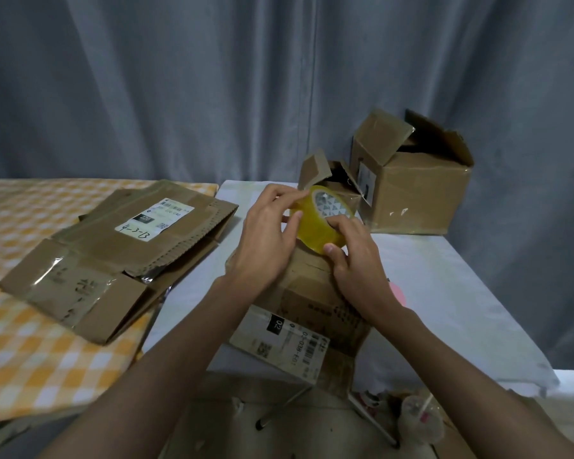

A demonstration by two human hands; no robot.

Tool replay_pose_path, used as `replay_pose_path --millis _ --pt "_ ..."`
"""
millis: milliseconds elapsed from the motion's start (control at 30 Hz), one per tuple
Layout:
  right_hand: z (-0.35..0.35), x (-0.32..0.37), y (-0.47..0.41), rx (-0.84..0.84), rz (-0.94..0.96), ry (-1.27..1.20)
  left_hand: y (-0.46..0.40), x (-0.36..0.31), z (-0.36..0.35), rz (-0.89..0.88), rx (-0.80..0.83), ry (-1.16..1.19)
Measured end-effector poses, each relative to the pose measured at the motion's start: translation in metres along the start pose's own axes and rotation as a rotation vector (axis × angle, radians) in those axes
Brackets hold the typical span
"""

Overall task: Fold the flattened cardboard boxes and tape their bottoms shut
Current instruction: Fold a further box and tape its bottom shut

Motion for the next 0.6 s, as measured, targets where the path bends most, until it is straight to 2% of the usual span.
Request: replay_pose_path --millis 200,333,500,600 --pt "-0.003 0.008 0.000 0.012 0.083 0.045 -0.005 0.025 0.017 0.262 -0.133 0.225" --pt "-0.004 0.011 0.002 0.026 0.115 0.071 -0.003 0.039 0.024 0.416 -0.162 0.264" --pt "-0.007 0.016 0.004 0.061 0.130 0.125 -0.001 0.044 0.027 0.487 -0.145 0.185" --pt "-0.009 0.016 0.004 0.081 0.116 0.130 0.001 0.045 0.027 0.513 -0.127 0.218"
Point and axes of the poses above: each hand's wrist, its own y-axis away from the middle knuckle, its own z-axis out of the back of the hand, x = y × z, the point moved 9 cm from there along -y, towards the middle knuckle, and after that the axes turned 12 degrees about y, right-handed, at the moved point
